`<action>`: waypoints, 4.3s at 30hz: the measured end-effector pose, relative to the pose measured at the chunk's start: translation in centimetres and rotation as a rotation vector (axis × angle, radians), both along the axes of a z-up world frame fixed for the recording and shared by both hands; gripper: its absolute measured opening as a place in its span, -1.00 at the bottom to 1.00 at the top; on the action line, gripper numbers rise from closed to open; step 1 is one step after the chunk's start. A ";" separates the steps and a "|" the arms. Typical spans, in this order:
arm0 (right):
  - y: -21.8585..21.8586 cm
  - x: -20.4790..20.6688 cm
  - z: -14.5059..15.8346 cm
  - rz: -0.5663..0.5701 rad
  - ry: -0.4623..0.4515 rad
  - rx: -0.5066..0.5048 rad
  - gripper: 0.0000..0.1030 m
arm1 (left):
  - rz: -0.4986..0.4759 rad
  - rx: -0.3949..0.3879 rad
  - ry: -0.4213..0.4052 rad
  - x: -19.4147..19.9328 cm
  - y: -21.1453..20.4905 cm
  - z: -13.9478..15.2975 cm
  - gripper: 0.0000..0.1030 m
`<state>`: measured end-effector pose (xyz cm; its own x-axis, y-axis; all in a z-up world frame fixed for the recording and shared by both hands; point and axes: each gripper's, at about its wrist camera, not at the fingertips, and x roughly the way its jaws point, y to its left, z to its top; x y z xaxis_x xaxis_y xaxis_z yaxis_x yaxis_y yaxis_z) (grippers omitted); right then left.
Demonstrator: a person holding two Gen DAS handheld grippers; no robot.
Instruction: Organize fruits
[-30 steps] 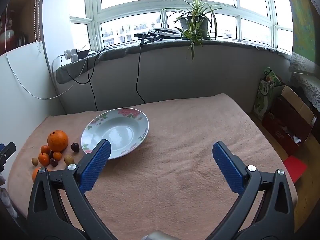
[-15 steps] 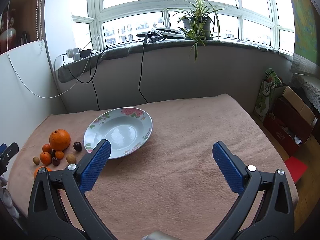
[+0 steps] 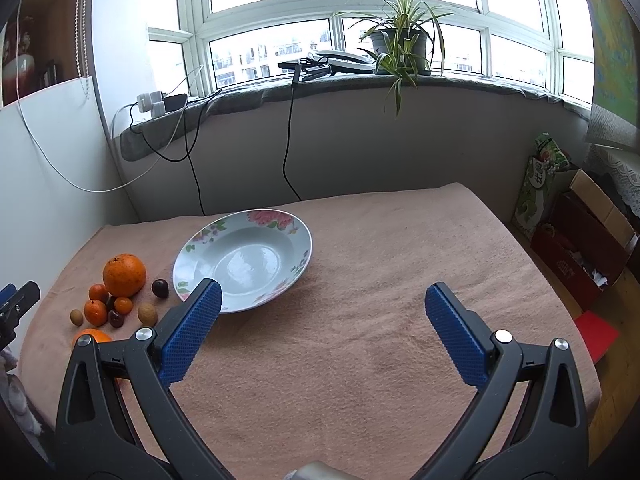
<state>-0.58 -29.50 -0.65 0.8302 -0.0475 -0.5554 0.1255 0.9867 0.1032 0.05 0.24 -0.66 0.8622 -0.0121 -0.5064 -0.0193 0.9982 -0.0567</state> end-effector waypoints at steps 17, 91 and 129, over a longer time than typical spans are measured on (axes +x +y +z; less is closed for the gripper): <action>0.4 0.2 -0.2 0.015 0.015 0.006 1.00 | -0.003 -0.004 0.000 -0.1 -0.1 0.1 0.93; 18.9 8.6 -7.7 0.861 0.538 0.279 0.70 | -0.314 -0.274 0.379 0.6 1.1 -7.4 0.37; 15.0 8.6 -5.3 0.813 0.467 0.300 0.39 | -0.424 -0.213 0.349 2.3 -2.1 -5.6 0.34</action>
<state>7.99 -14.54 -5.94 0.2417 0.6377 -0.7314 -0.4882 0.7313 0.4763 2.37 -1.89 -6.23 0.5427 -0.4520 -0.7079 0.3255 0.8902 -0.3188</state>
